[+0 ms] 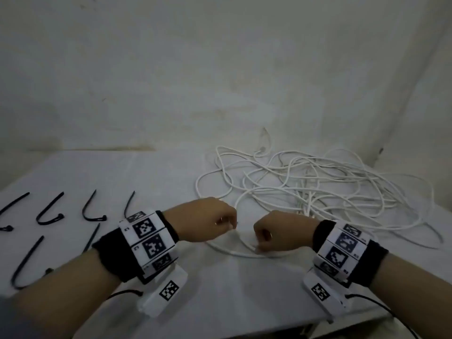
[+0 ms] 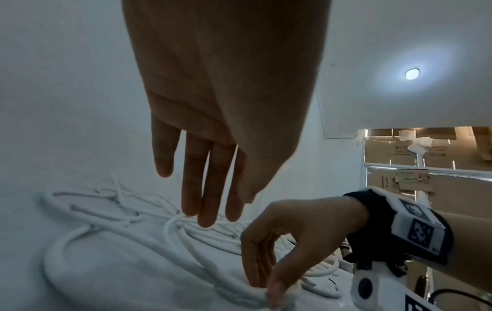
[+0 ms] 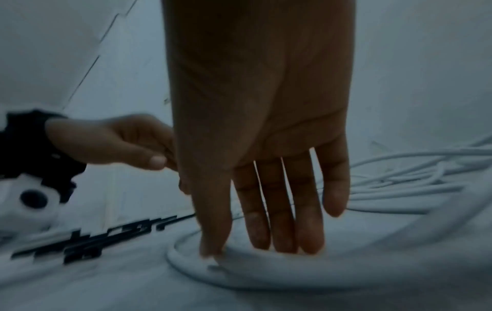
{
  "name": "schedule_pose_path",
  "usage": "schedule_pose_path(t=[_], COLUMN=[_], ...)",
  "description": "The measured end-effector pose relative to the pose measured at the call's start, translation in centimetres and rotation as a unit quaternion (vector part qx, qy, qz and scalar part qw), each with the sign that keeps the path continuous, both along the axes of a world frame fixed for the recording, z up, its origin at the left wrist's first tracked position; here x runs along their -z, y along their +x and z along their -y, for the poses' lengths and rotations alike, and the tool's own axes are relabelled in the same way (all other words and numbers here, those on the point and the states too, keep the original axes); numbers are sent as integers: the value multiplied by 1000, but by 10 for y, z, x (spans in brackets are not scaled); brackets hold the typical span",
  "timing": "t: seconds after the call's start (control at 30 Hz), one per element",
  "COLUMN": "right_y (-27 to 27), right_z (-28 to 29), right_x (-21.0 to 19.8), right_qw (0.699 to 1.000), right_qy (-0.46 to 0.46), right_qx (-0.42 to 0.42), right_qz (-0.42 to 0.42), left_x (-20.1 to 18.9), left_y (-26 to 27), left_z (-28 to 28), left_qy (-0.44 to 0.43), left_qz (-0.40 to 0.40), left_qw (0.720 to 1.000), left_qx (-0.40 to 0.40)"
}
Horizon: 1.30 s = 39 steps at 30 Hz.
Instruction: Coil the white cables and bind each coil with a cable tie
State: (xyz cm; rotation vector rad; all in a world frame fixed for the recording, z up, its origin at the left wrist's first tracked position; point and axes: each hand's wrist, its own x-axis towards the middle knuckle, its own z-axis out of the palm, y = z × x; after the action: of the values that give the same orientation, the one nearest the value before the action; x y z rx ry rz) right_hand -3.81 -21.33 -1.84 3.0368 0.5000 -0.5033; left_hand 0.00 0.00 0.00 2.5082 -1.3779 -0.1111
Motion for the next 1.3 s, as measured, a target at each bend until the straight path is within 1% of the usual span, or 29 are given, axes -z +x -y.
schedule_pose_path(t=[0.07,0.13,0.23,0.37,0.5,0.63,0.67,0.73,0.8,0.87,0.93,1.03,1.07,1.1,1.17,1.23,1.3], right_y=[-1,-5,-9,-11,-11,-8,-7,-5,-2,4,10,20,23,26,28,28,26], right_z=[3,4,0,-2,-3,-1,0,6,18,32,40,36,32,28,21,14,10], right_x=[-1,1,1,-19,-47,-67,-70,-73,-72,-69,-70,-77,-80,-83,-87,-84,-76], right_qw=[999,999,998,989,968,942,937,933,933,926,912,906,902,895,889,903,914], right_qy=[29,31,21,55,140,231,256,302,317,337,361,339,332,332,330,293,267], right_qx=[11,-13,-44,-75,-87,-77,-65,-34,-17,6,31,21,12,2,-20,-51,-77], right_qz=[-22,-13,35,119,189,233,231,193,169,172,192,254,277,298,316,309,295], left_x=[6,14,21,15,-1,-17,-20,-26,-32,-40,-45,-46,-46,-47,-54,-61,-67], left_y=[4,5,7,5,12,12,13,16,23,32,37,33,30,29,26,26,28], left_z=[8,13,19,22,18,14,12,3,-13,-33,-50,-59,-58,-57,-56,-58,-61], left_qy=[13,28,45,22,-49,-159,-182,-223,-268,-314,-337,-315,-331,-369,-471,-565,-632], left_qz=[-19,-21,-16,-1,-20,-58,-49,-36,-41,-82,-175,-329,-363,-386,-412,-422,-431], left_qw=[1000,999,999,1000,999,985,982,974,960,937,912,879,862,839,775,705,639], left_qx=[-9,-9,-1,7,7,-9,-15,-32,-72,-130,-158,-140,-124,-107,-85,-82,-79])
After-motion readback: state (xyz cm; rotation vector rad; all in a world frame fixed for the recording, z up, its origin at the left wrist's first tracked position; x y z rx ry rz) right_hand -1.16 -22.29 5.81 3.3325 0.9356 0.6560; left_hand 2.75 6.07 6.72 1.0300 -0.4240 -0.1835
